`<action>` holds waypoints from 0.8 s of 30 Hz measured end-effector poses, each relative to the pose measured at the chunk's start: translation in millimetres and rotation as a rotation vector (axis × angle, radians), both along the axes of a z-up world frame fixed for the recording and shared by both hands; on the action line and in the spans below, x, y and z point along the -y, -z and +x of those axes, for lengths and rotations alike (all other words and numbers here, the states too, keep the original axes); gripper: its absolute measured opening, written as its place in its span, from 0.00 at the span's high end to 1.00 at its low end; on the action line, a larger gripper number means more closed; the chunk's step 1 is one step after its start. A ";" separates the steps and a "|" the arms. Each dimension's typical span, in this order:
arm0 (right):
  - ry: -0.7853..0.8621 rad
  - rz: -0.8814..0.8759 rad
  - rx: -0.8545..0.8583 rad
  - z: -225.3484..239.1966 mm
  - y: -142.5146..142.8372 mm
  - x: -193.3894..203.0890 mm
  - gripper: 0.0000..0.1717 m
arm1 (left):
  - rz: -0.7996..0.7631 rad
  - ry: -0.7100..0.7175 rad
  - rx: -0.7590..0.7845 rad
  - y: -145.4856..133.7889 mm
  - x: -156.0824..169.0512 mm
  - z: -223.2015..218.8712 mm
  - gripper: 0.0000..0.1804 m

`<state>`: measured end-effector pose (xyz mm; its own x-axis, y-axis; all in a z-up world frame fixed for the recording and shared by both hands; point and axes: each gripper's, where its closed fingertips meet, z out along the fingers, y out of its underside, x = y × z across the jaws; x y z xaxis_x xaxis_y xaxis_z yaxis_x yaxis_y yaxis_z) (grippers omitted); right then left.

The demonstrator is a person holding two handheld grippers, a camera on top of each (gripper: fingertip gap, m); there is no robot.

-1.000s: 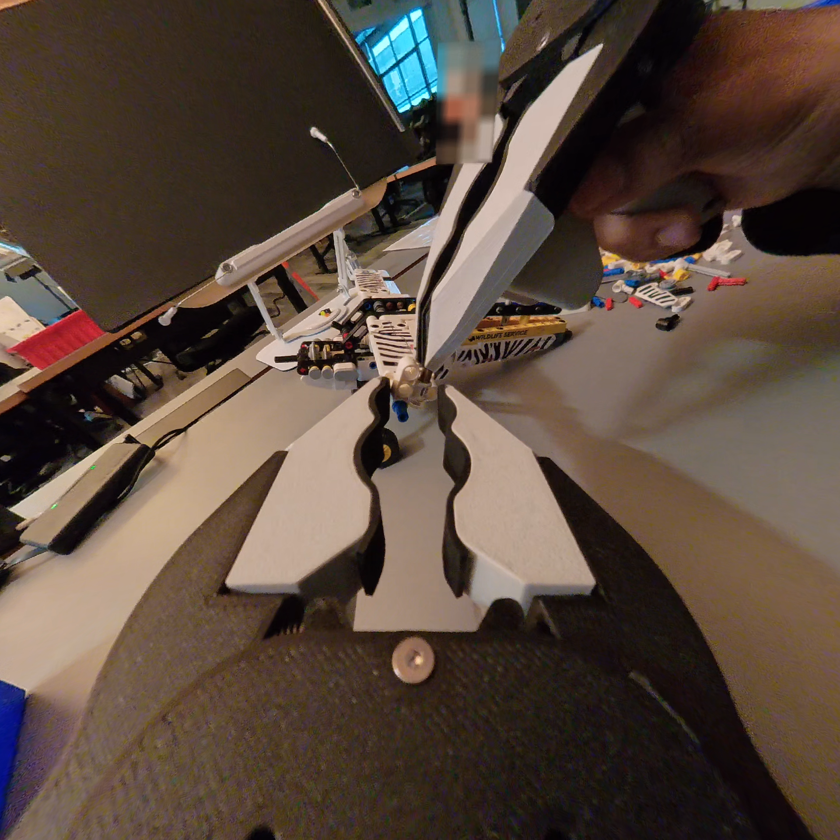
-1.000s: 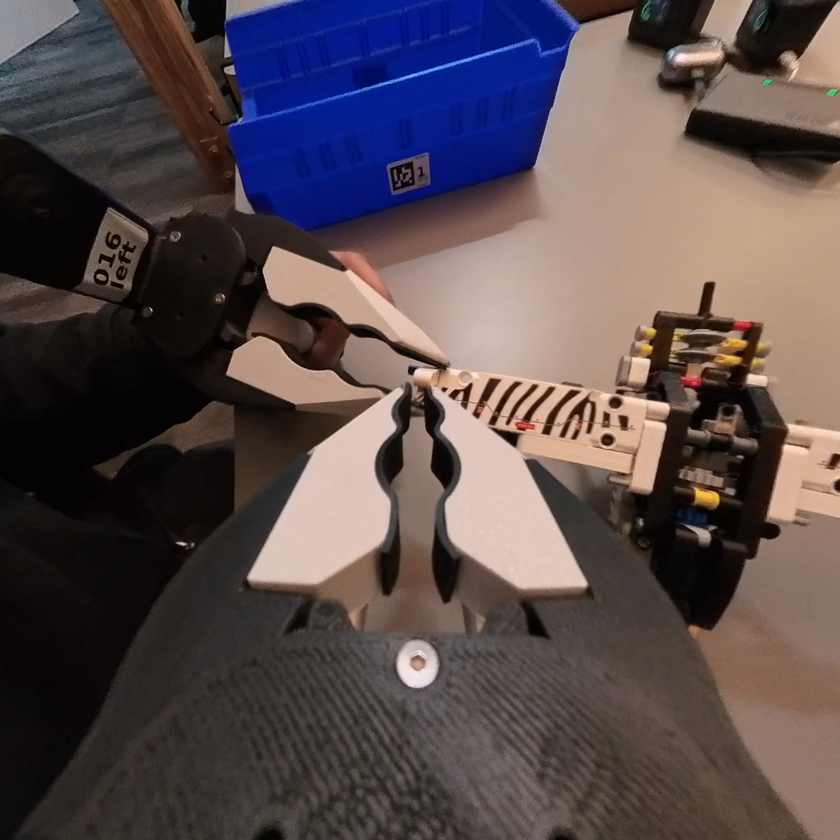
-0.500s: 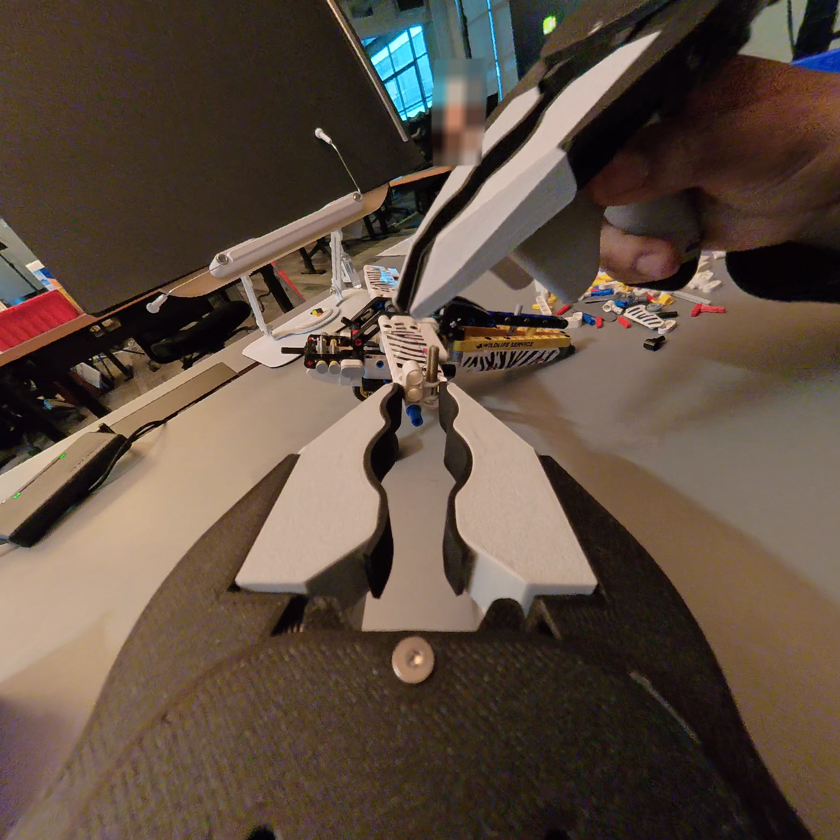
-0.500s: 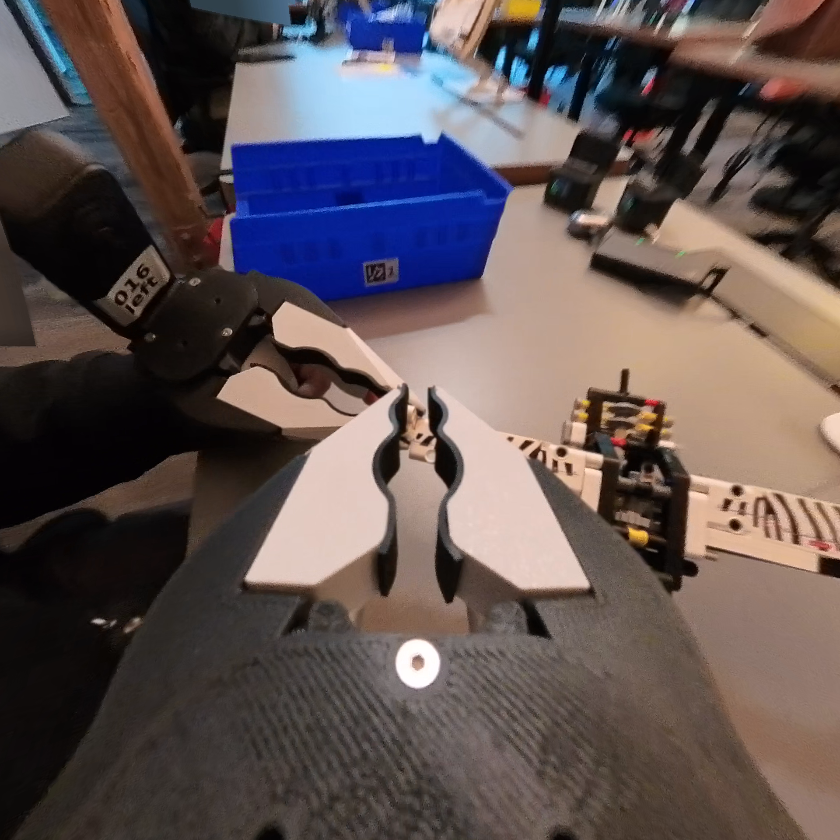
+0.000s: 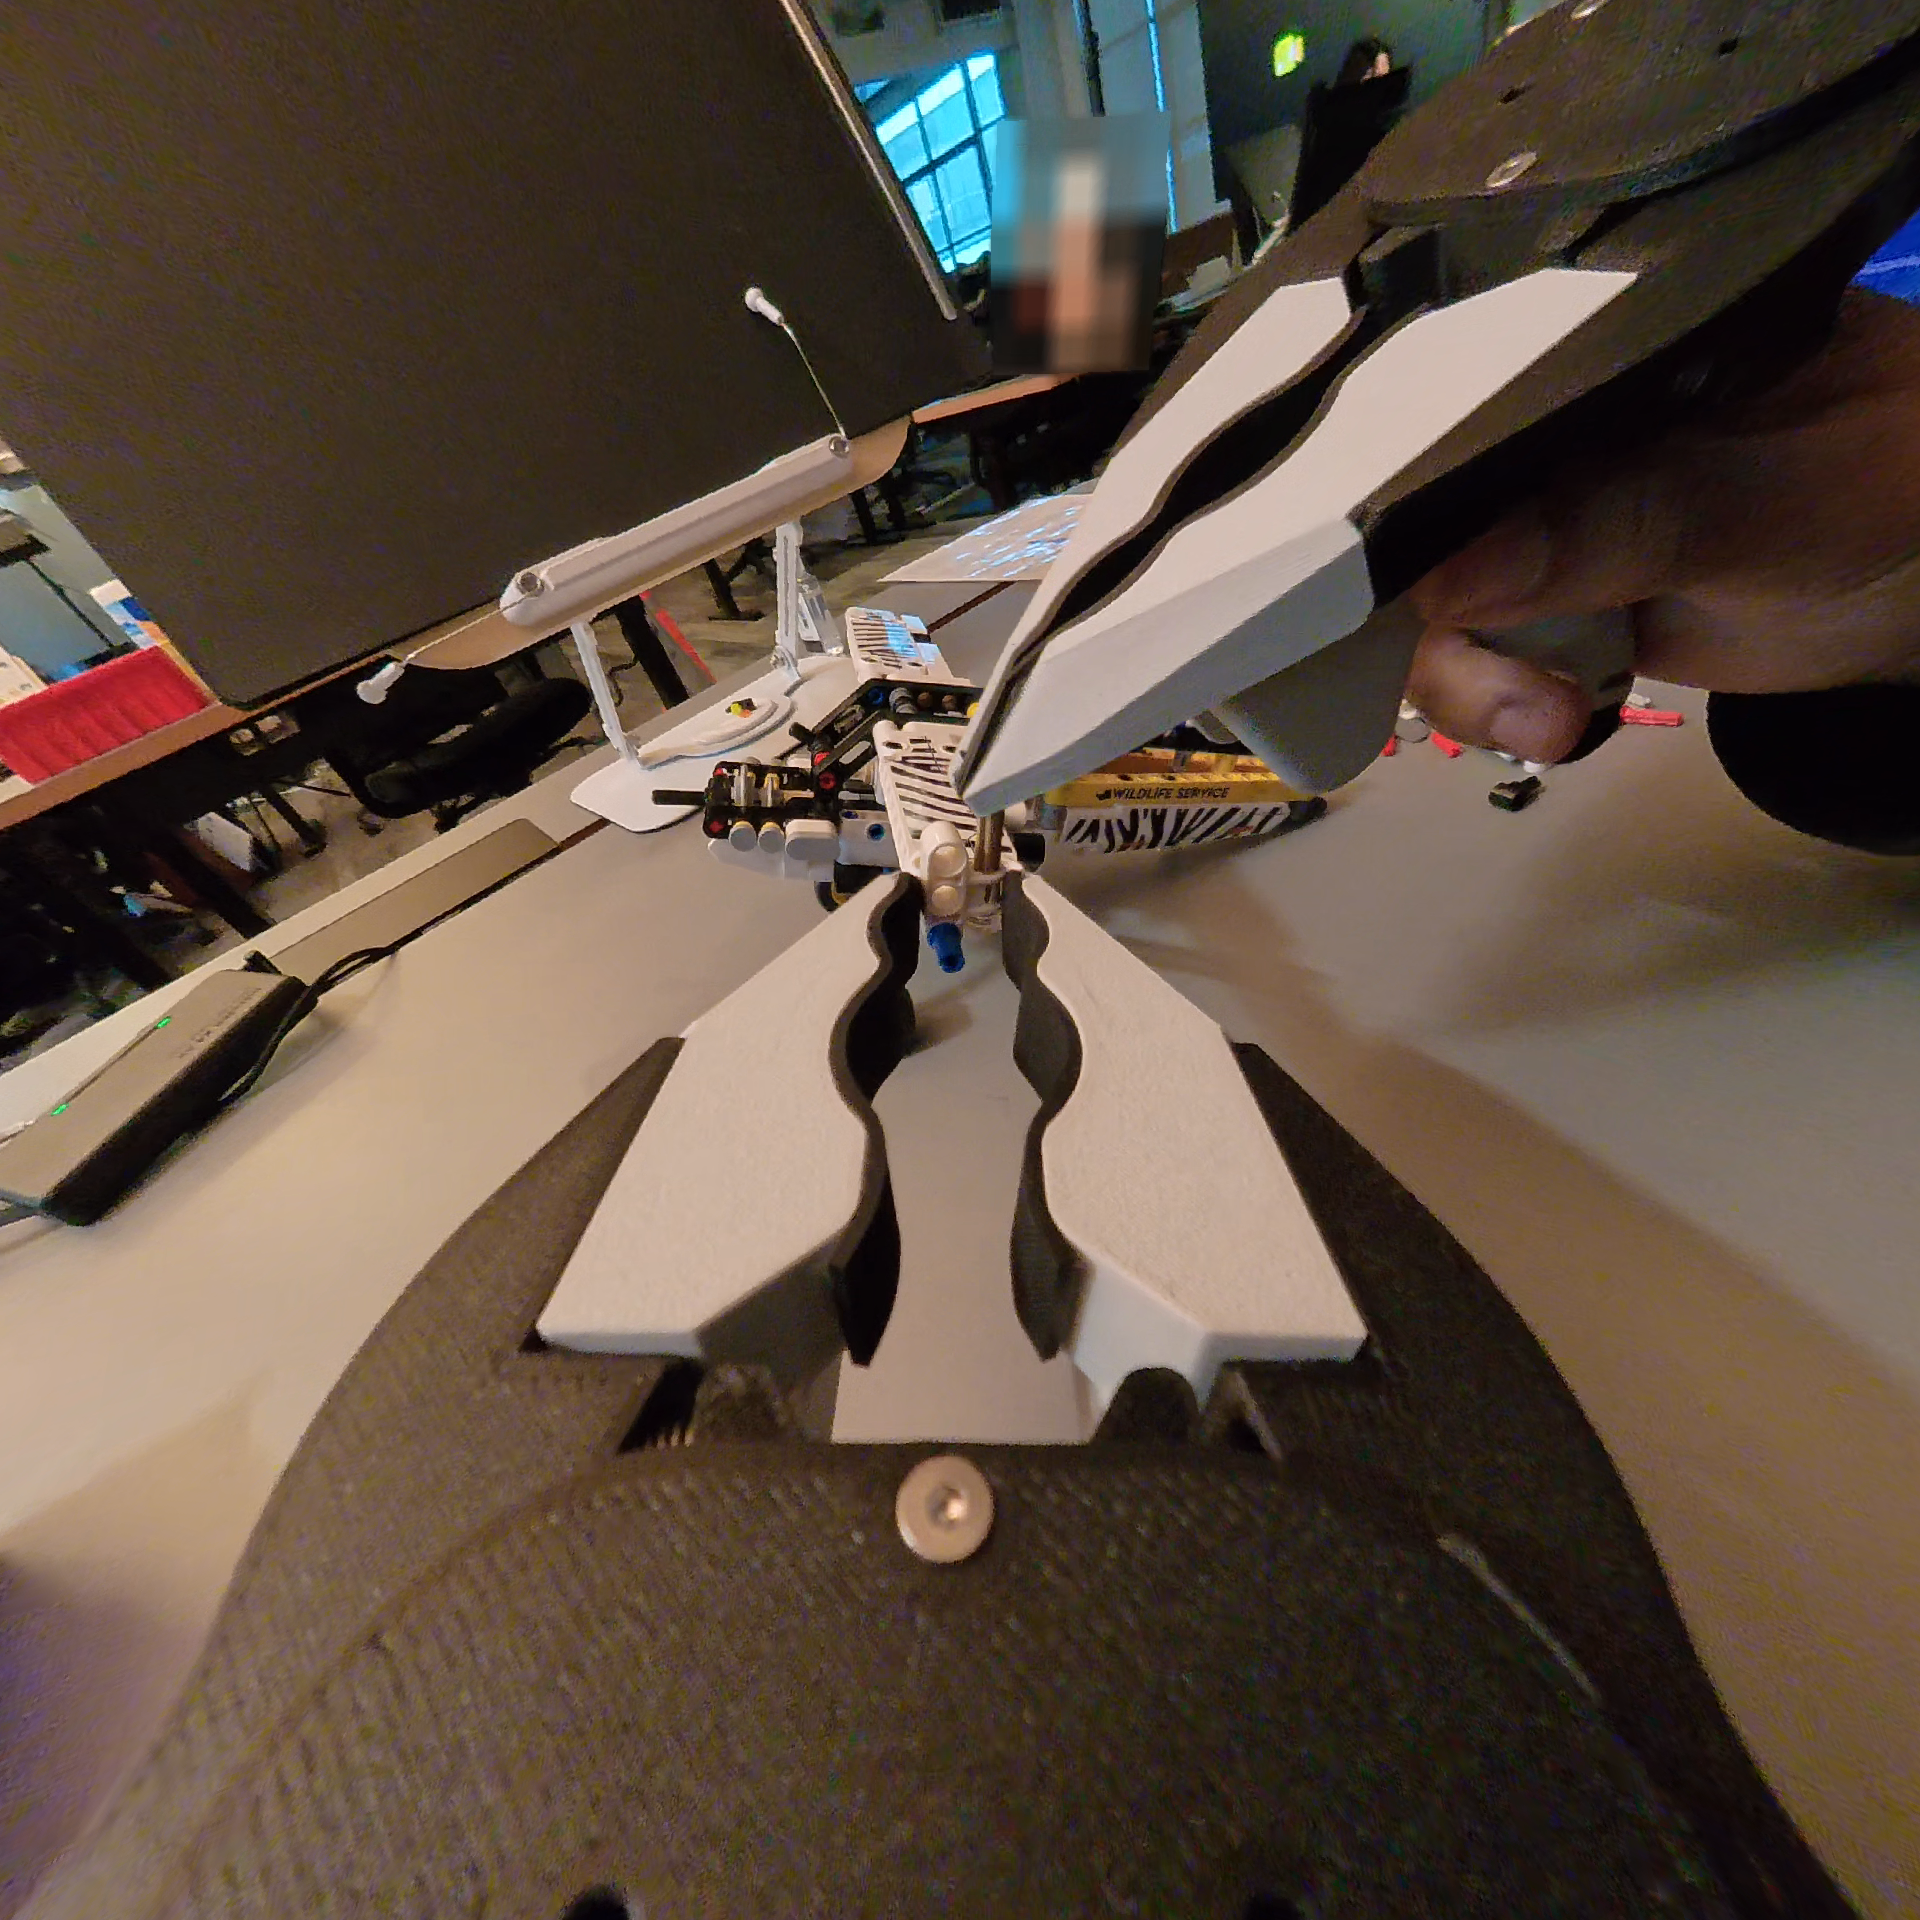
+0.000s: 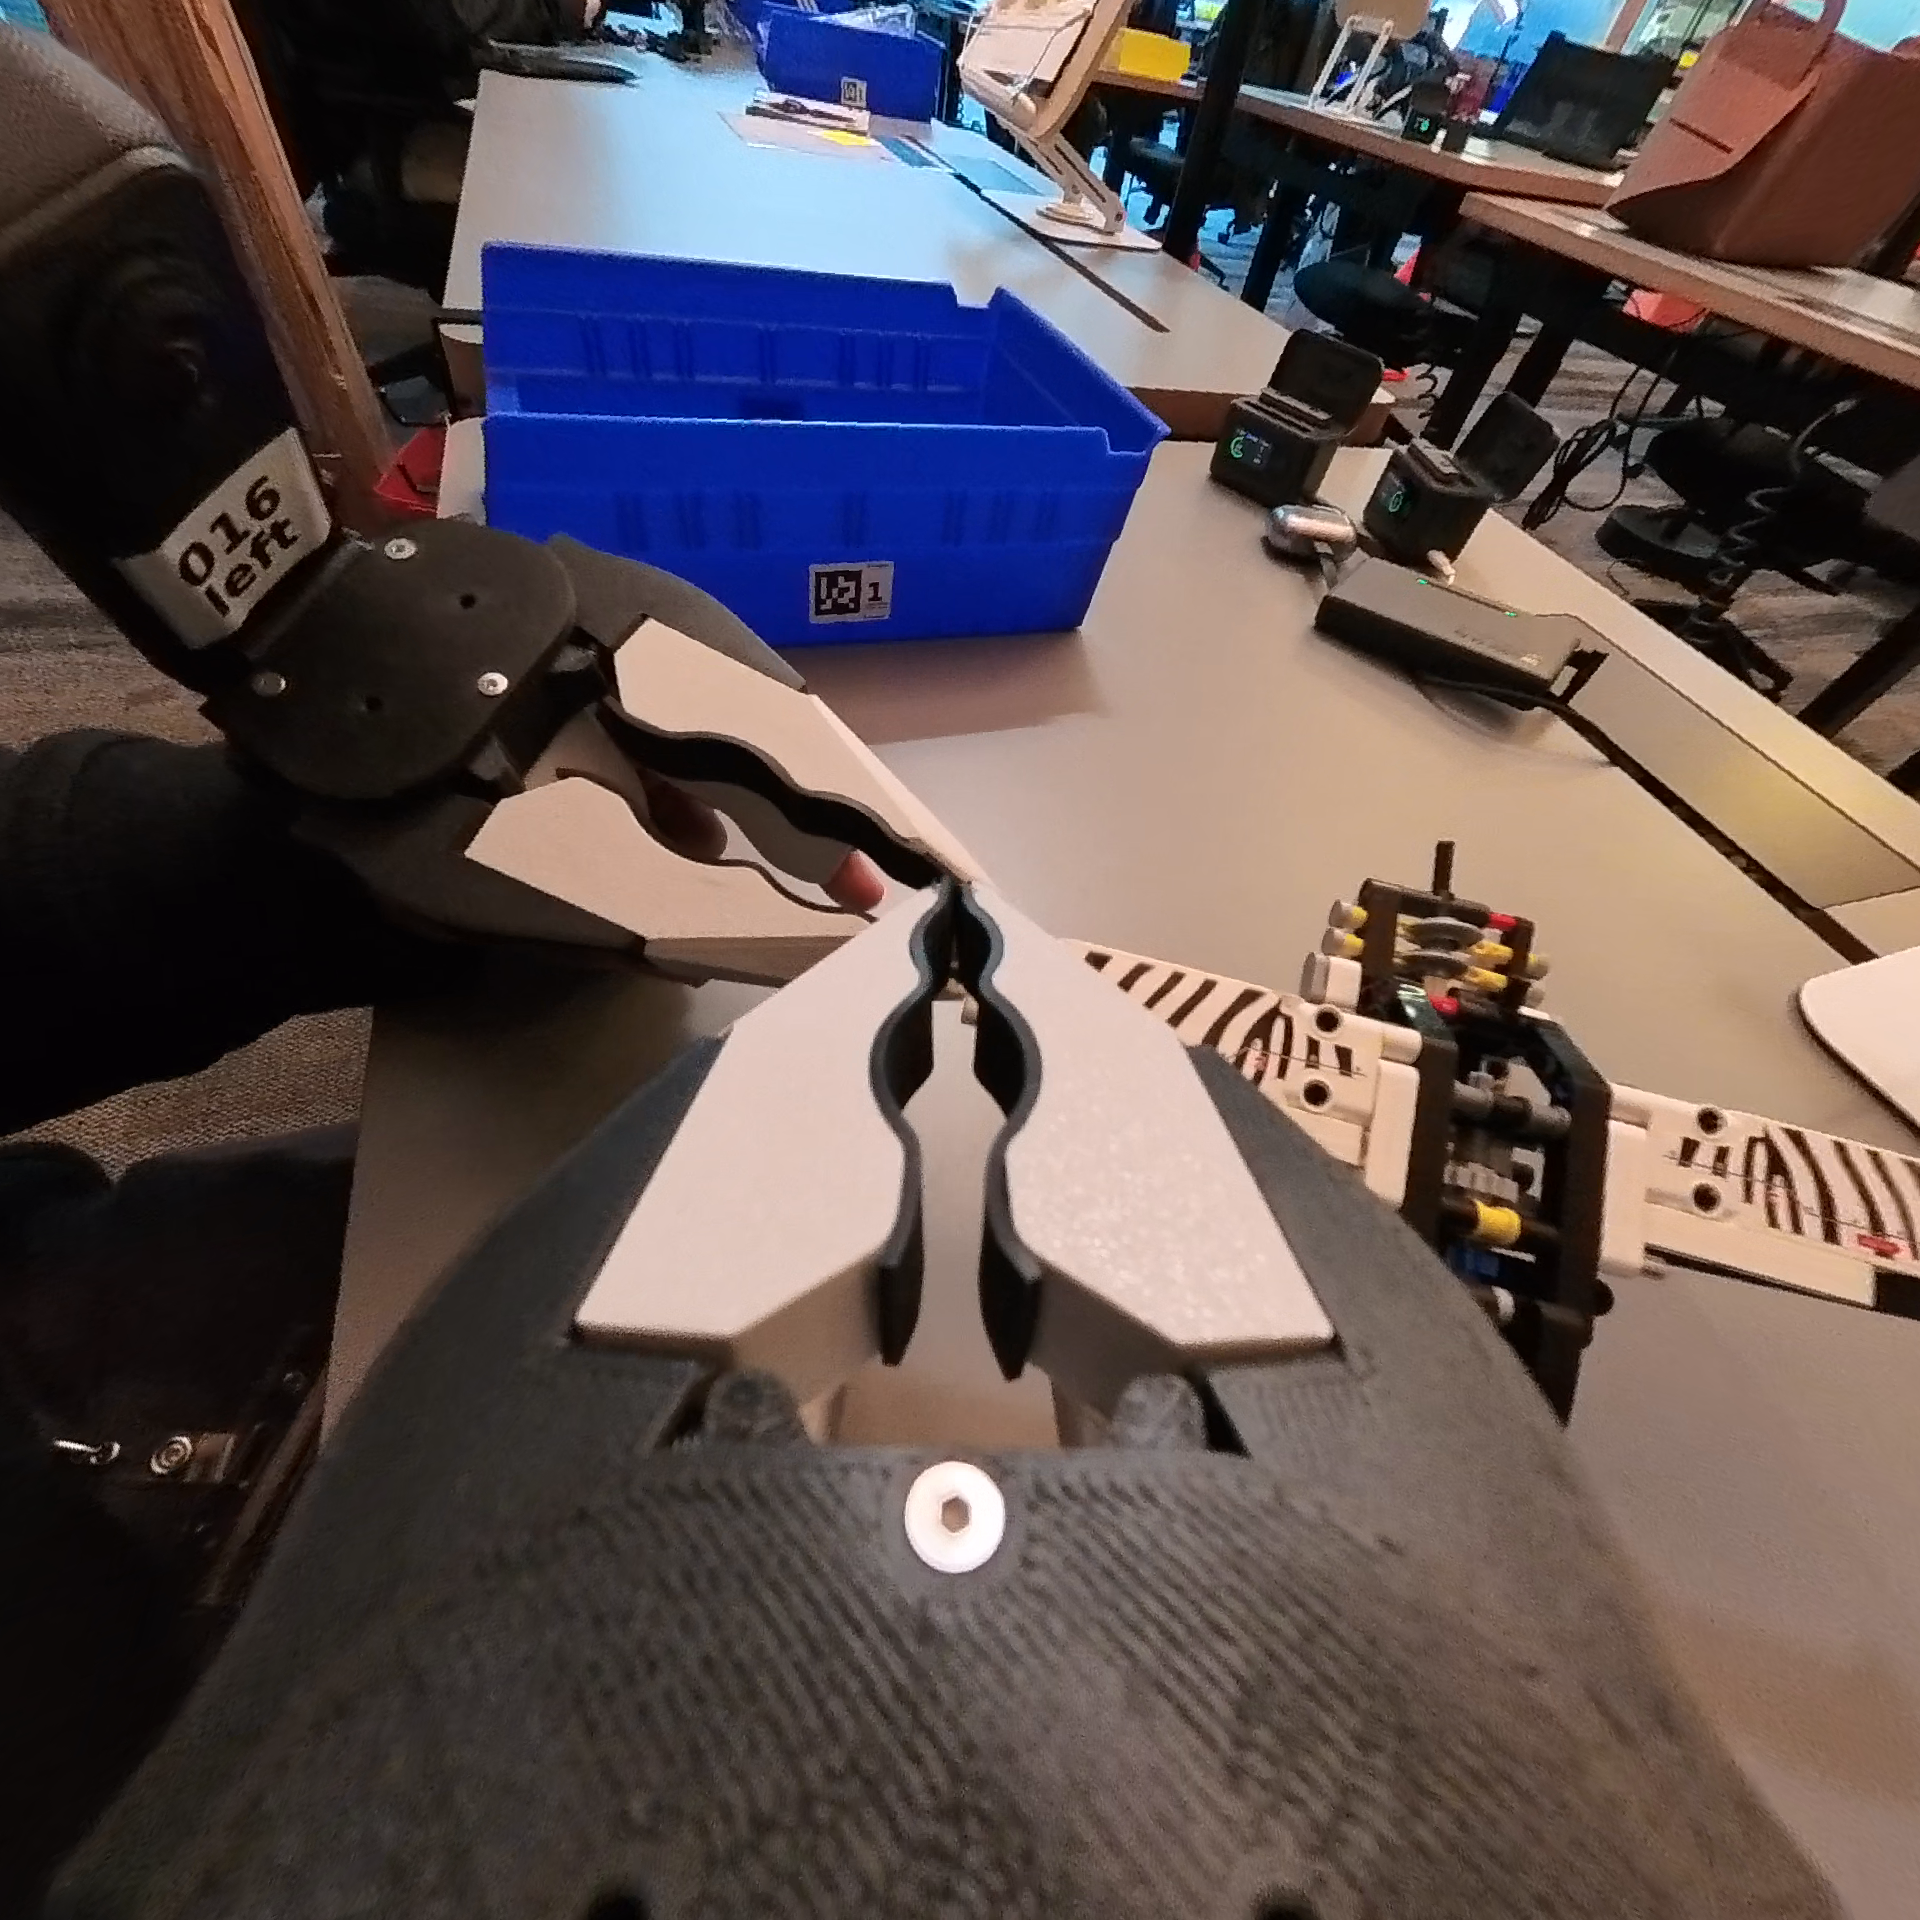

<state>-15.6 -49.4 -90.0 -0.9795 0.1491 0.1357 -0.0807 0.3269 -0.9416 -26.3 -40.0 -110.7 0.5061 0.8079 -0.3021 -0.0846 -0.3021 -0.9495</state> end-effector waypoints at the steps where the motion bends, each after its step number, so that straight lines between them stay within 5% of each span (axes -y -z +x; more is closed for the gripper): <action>1: -0.001 -0.004 0.008 0.2 0.4 0.1 1.00 | -0.003 -0.004 -0.004 -0.2 0.1 0.2 0.93; 8: -0.042 -0.114 0.163 0.0 0.8 1.1 1.00 | 0.001 -0.015 -0.014 -1.3 1.0 0.7 0.94; 24: -0.056 -0.153 0.212 -0.4 4.3 6.3 1.00 | 0.015 -0.029 -0.007 -1.9 3.9 0.2 0.95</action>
<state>-16.0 -55.7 -94.3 -0.9909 0.0970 -0.0933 0.1097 0.1795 -0.9776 -26.0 -43.9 -108.7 0.4799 0.8268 -0.2933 -0.0826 -0.2902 -0.9534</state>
